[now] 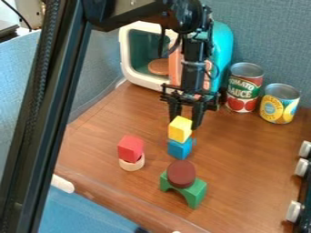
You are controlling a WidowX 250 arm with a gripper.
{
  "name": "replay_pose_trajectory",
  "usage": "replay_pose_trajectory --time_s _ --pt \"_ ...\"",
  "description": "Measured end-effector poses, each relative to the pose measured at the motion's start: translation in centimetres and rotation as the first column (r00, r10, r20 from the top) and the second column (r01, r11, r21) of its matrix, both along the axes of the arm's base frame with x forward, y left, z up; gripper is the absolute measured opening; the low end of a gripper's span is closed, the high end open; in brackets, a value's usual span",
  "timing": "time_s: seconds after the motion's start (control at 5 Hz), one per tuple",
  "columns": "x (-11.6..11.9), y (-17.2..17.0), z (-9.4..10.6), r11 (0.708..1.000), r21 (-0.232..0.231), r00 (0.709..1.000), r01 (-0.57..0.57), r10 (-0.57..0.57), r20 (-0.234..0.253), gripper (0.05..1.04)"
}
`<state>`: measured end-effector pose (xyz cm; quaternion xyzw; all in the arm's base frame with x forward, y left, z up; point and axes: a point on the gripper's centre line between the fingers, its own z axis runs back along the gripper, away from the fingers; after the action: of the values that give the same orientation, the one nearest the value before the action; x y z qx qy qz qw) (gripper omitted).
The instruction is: Put the yellow cube on top of the blue cube
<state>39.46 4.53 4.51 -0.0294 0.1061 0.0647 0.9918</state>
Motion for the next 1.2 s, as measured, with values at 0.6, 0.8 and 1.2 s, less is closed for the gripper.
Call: replay_pose_trajectory --time_s 0.6,0.8,1.2 --pt "-0.05 -1.04 -0.41 1.000 -0.004 1.000 0.002 -0.002 -0.004 0.590" --pt "-0.28 -1.41 -0.33 1.000 -0.026 1.000 -0.003 0.002 -0.019 0.890" --pt "-0.73 -0.54 0.05 0.995 -0.090 0.999 -0.033 0.030 -0.038 1.001"
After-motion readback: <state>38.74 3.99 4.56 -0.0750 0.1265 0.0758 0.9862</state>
